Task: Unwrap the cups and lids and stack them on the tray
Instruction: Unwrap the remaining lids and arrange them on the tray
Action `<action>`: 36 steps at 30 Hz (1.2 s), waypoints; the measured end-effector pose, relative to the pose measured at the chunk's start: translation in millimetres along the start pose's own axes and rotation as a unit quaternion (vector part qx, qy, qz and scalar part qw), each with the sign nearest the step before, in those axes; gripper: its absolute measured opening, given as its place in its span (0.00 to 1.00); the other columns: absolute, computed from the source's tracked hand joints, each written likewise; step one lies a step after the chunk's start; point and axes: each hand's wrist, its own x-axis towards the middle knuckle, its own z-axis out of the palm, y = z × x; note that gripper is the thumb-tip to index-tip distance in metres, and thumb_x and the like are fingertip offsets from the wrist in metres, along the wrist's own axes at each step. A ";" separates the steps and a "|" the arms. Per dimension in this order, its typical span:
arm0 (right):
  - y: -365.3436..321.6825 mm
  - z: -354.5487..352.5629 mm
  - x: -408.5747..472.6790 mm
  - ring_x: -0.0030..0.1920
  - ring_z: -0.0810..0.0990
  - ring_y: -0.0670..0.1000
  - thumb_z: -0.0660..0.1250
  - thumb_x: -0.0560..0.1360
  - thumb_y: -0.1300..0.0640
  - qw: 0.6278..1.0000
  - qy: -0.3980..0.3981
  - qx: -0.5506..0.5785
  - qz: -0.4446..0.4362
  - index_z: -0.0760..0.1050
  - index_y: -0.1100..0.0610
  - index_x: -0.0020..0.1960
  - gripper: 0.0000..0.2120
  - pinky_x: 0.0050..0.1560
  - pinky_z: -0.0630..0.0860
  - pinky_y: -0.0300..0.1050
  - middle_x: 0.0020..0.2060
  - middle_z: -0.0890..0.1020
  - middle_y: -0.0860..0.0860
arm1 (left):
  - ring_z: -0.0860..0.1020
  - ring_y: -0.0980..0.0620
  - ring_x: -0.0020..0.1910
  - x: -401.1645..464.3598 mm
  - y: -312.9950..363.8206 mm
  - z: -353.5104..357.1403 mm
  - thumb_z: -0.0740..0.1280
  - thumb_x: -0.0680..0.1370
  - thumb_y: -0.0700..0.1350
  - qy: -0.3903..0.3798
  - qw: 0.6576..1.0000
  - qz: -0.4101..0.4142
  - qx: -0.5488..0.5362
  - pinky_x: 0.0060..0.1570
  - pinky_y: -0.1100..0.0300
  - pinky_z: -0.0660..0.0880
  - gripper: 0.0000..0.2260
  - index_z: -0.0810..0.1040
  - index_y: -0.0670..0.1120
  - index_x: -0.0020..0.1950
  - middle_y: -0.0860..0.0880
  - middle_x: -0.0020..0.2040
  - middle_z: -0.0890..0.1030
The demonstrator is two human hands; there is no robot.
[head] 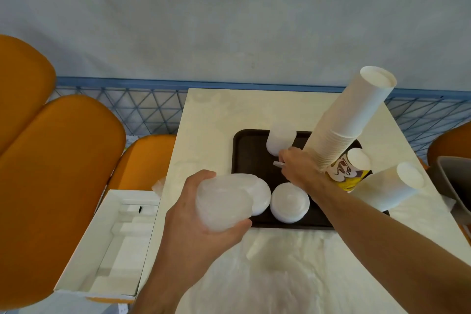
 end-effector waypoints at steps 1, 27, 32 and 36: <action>0.4 2.4 4.6 0.54 0.81 0.54 0.68 0.78 0.63 1.000 -0.013 -0.004 0.002 0.75 0.57 0.63 0.14 0.53 0.83 0.49 0.58 0.78 0.56 | 0.63 0.82 0.54 0.8 -2.3 -1.0 0.83 0.59 0.53 -0.002 1.000 -0.002 -0.003 0.41 0.86 0.65 0.36 0.65 0.66 0.58 0.83 0.50 0.63; -48.6 -110.8 -146.9 0.63 0.78 0.43 0.79 0.70 0.48 0.897 -0.052 0.365 -0.244 0.82 0.45 0.59 0.19 0.61 0.79 0.46 0.59 0.81 0.38 | 0.74 0.54 0.59 11.3 -10.1 30.3 0.73 0.62 0.71 -0.010 1.000 0.015 0.018 0.62 0.60 0.70 0.32 0.60 0.75 0.60 0.61 0.55 0.70; -41.1 -108.0 -152.5 0.54 0.83 0.42 0.72 0.77 0.55 0.882 -0.010 0.412 -0.230 0.83 0.49 0.58 0.10 0.55 0.80 0.39 0.50 0.85 0.40 | 0.75 0.60 0.56 6.6 -2.6 24.1 0.81 0.63 0.57 -0.043 0.999 -0.009 0.021 0.53 0.71 0.70 0.32 0.64 0.67 0.58 0.67 0.53 0.72; -36.7 -105.7 -153.1 0.42 0.85 0.51 0.66 0.80 0.60 0.804 0.088 0.565 -0.163 0.79 0.50 0.58 0.09 0.42 0.81 0.45 0.43 0.86 0.50 | 0.72 0.68 0.55 4.0 2.0 21.6 0.82 0.60 0.55 -0.033 0.999 0.000 0.017 0.43 0.76 0.71 0.35 0.64 0.70 0.57 0.71 0.53 0.71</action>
